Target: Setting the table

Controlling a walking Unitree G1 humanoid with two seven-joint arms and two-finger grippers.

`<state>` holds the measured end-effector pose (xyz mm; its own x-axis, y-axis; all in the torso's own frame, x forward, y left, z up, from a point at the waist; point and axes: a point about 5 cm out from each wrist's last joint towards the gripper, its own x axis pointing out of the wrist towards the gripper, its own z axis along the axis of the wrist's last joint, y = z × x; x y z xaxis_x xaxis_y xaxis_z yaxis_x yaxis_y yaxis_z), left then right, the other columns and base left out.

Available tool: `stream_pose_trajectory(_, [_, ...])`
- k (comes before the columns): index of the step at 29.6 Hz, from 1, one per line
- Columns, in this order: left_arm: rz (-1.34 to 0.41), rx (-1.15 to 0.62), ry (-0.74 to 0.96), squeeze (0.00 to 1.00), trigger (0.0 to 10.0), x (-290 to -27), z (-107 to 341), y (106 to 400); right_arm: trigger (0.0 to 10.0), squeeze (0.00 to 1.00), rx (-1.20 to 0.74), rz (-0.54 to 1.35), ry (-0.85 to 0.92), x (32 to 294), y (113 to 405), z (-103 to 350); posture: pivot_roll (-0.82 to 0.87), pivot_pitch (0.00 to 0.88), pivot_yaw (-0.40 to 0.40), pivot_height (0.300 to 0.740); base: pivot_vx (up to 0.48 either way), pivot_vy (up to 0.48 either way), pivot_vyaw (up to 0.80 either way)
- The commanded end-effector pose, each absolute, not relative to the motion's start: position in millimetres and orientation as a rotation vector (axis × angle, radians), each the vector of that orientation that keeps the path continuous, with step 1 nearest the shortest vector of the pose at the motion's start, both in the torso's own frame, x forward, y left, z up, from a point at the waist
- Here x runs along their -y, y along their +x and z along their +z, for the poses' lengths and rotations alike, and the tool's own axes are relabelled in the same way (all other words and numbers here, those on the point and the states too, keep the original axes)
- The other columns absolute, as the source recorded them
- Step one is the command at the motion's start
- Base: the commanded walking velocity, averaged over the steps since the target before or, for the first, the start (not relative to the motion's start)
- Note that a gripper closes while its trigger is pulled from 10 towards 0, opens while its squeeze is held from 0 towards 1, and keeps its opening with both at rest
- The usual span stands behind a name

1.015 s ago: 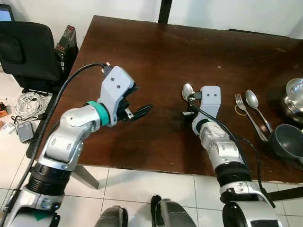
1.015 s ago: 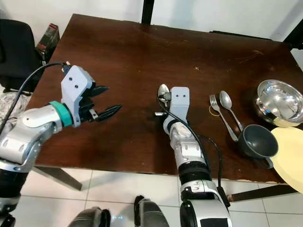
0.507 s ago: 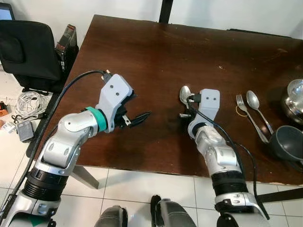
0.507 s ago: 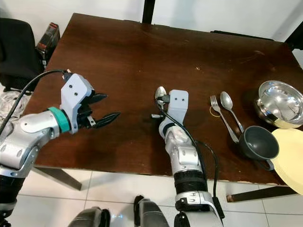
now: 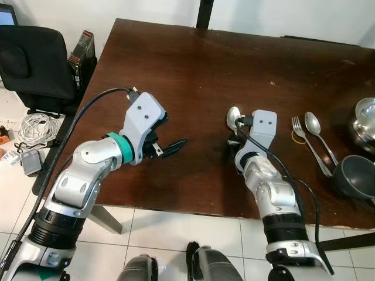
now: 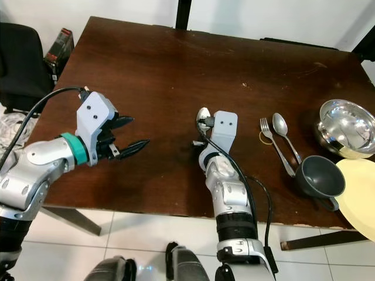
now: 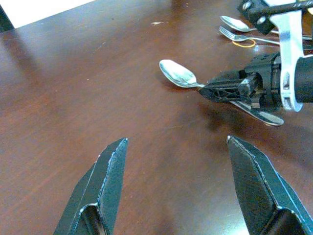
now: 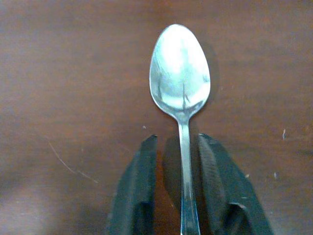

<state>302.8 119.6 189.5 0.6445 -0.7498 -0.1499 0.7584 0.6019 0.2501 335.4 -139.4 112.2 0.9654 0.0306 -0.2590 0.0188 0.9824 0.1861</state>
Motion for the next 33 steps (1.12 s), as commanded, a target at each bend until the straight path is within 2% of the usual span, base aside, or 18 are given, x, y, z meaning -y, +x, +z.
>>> stream_pose_trajectory(1, [-0.887,-0.042,0.303,0.00,10.0,-116,186,300,10.0,1.00,-0.263,0.007,0.192,141,332,112,0.04,0.104,-0.020,0.740,0.000,0.000,0.00])
stream_pose_trajectory(4, [-0.888,-0.042,0.302,0.00,10.0,-116,186,300,10.0,1.00,-0.230,0.016,0.183,142,332,118,0.04,0.106,-0.021,0.740,0.000,0.000,0.00])
stream_pose_trajectory(5, [-0.889,-0.042,0.301,0.00,10.0,-116,186,300,10.0,0.67,-0.200,0.034,0.174,142,331,124,0.04,0.107,-0.021,0.740,0.000,0.000,0.00])
stream_pose_trajectory(6, [-0.889,-0.041,0.301,0.00,10.0,-116,186,300,10.0,0.67,-0.179,0.047,0.168,142,330,127,0.04,0.107,-0.021,0.740,0.000,0.000,0.00])
stream_pose_trajectory(7, [-0.889,-0.041,0.300,0.00,10.0,-115,186,300,10.0,0.00,-0.152,0.056,0.146,143,329,131,0.04,0.108,-0.021,0.740,0.000,0.000,0.00])
stream_pose_trajectory(16, [-0.882,-0.031,0.289,0.00,10.0,-112,186,300,10.0,0.00,0.036,0.088,0.024,151,319,161,0.03,0.111,-0.021,0.740,0.000,0.000,0.00])
stream_pose_trajectory(18, [-0.760,0.017,0.243,0.00,10.0,-111,188,303,10.0,0.00,0.226,0.070,0.003,159,304,192,0.04,0.108,-0.006,0.740,0.000,0.000,0.00])
stream_pose_trajectory(20, [-0.593,0.068,0.180,0.00,10.0,-113,191,307,10.0,0.00,0.327,0.019,0.023,163,293,205,0.04,0.106,-0.002,0.740,0.000,0.000,0.00])
stream_pose_trajectory(24, [-0.461,0.097,0.114,0.00,10.0,-115,191,306,10.0,0.00,0.325,-0.040,0.078,163,288,197,0.04,0.101,0.001,0.740,0.000,0.000,0.00])
stream_pose_trajectory(27, [-0.441,0.099,0.104,0.00,10.0,-115,190,305,10.0,0.00,0.318,-0.054,0.087,162,288,194,0.05,0.100,0.003,0.740,0.000,0.000,0.00])
stream_pose_trajectory(33, [-0.353,0.142,0.106,0.00,10.0,-118,195,310,10.0,0.00,0.347,-0.117,0.079,164,304,201,0.05,0.071,0.014,0.740,0.000,0.000,0.00])
